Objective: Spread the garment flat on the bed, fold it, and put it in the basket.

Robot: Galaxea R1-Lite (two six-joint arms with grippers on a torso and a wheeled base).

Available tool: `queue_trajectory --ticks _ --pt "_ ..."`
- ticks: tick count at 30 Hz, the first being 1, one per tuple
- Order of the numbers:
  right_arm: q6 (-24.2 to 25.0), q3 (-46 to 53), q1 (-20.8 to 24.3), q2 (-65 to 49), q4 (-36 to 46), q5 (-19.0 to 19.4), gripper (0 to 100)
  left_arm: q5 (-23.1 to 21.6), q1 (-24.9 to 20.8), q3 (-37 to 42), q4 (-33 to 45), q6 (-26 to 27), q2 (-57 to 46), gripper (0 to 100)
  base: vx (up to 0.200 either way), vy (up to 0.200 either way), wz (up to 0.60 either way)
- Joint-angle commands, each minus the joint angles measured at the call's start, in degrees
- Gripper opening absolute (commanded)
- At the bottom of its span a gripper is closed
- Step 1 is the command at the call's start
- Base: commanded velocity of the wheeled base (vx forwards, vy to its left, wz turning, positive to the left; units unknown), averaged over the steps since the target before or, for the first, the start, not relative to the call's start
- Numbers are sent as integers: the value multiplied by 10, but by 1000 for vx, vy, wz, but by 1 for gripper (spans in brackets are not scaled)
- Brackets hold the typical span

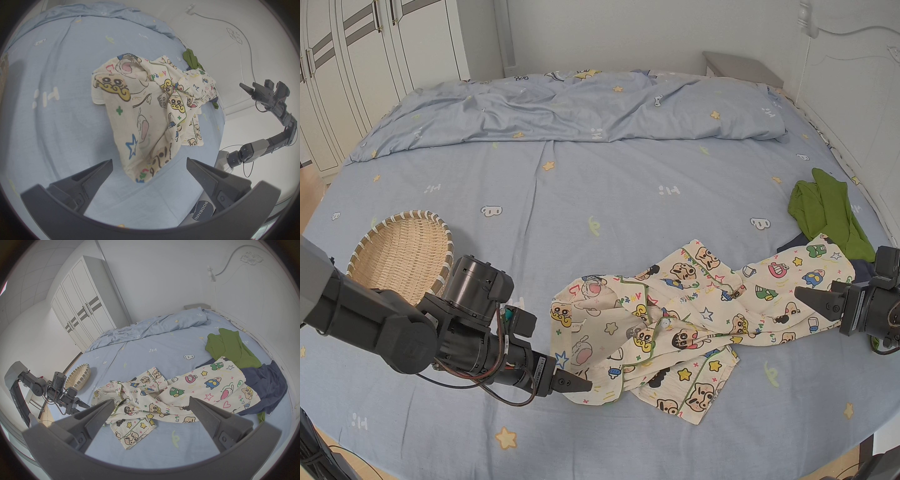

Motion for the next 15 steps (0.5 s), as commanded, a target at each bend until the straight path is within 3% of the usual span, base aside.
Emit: queue_trajectory --ticks 1,8,9,15 --pt "0 1 0 -1 0 1 100 0 -6 -20 -1 1 38 100 0 0 0" --pt "0 1 0 -1 -1 1 100 -2 -9 -31 -10 1 49 100 0 0 0" --pt "0 1 0 -1 -1 1 100 -2 -9 -30 -16 0 52 0 0 0 0" --pt "0 1 0 -1 -2 1 100 -2 -13 -29 -59 -6 75 0 0 0 0"
